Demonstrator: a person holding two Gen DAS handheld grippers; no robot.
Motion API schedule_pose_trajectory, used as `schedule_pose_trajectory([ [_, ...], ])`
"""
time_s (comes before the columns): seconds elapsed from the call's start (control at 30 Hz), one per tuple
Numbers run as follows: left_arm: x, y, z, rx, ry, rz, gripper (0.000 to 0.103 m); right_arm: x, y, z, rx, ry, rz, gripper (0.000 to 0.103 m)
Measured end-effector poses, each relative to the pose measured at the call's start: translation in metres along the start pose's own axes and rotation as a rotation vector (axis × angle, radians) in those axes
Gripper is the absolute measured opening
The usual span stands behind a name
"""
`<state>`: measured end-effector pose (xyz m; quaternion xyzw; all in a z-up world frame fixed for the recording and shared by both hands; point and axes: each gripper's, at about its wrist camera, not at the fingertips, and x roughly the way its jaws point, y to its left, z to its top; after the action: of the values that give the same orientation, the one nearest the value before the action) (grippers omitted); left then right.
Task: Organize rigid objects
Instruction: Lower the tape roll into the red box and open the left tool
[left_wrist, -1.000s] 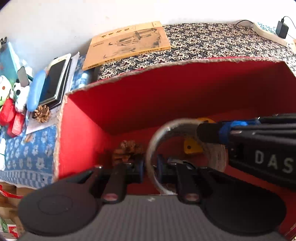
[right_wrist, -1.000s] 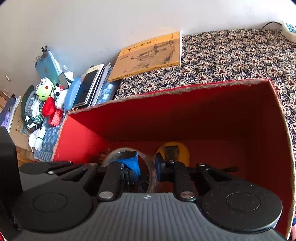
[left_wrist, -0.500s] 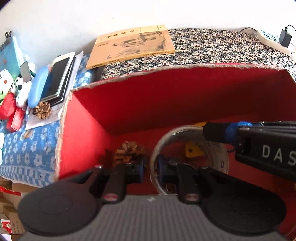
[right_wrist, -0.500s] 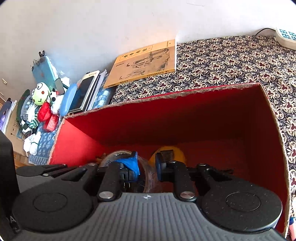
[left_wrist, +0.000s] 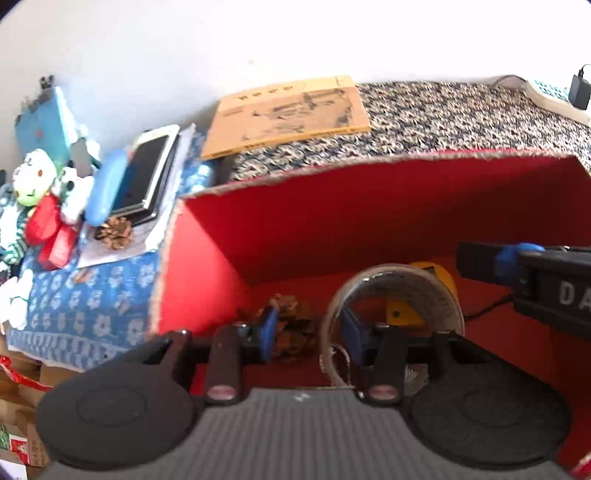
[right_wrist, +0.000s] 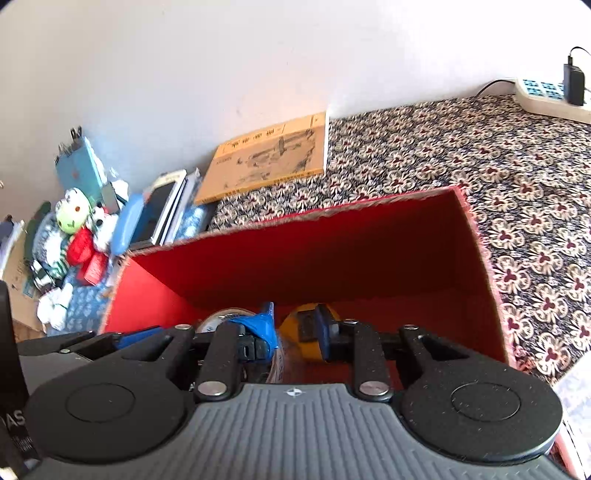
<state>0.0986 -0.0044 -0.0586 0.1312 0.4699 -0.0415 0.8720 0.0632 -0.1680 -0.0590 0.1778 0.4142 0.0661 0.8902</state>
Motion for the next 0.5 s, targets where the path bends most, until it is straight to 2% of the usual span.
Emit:
schedule_pose_trajectory([
  [0.13,-0.026,0.005,-0.002,-0.023,-0.051,0.007,0.061,-0.023,0.003,-0.003,-0.014,-0.035,-0.018,0.008],
  [0.33,-0.067,0.005,-0.007,-0.032,-0.117,0.045,0.066,-0.051,0.006,-0.013,-0.049,-0.064,-0.057,0.008],
  [0.5,-0.094,0.002,-0.016,-0.033,-0.141,0.030,0.069,-0.067,0.001,-0.022,-0.054,-0.064,-0.065,0.008],
])
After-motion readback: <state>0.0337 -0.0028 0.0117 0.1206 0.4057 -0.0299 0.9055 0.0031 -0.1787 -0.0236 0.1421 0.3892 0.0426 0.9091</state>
